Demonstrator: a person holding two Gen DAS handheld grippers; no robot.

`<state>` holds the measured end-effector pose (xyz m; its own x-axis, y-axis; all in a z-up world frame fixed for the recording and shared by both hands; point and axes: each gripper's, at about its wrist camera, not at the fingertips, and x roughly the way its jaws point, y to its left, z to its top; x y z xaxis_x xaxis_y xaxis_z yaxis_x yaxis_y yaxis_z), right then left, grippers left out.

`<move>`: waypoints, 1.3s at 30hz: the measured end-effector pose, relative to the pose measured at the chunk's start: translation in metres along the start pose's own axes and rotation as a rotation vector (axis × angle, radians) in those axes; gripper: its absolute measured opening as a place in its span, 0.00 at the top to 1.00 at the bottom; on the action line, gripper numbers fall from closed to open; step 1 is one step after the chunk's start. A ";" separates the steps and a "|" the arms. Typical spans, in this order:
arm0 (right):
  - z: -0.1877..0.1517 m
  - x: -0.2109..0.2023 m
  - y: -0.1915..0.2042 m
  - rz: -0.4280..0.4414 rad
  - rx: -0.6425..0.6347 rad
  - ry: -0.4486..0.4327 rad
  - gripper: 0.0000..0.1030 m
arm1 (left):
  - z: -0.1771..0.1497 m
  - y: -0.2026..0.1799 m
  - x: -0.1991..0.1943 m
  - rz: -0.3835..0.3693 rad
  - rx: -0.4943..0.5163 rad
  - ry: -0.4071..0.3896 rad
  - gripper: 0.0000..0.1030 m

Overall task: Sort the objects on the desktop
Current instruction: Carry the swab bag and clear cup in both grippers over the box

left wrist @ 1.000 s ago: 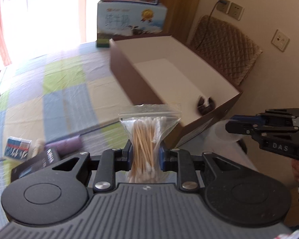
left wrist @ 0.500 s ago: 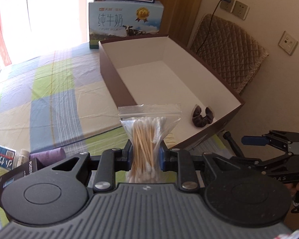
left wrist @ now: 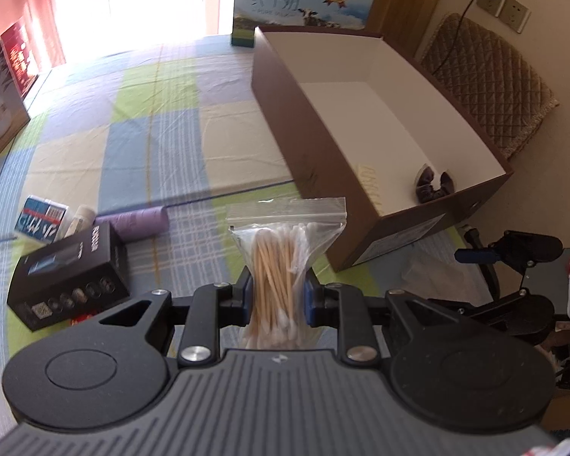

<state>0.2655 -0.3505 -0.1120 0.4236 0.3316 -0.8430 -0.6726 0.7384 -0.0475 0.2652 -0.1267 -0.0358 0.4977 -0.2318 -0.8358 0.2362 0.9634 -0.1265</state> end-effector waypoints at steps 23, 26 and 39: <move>-0.005 -0.083 -0.034 0.123 0.193 -0.152 0.54 | 0.012 -0.027 -0.004 -0.031 0.049 -0.031 0.80; 0.008 -0.102 -0.047 0.119 0.235 -0.233 0.54 | 0.026 -0.040 -0.005 -0.064 0.078 -0.056 0.80; 0.070 -0.061 -0.112 0.004 0.282 -0.219 0.54 | 0.111 -0.092 0.041 -0.148 0.120 -0.092 0.80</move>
<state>0.3576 -0.4123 -0.0173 0.5619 0.4308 -0.7062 -0.4936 0.8597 0.1317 0.3569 -0.2395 0.0008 0.5230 -0.3866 -0.7596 0.4072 0.8962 -0.1758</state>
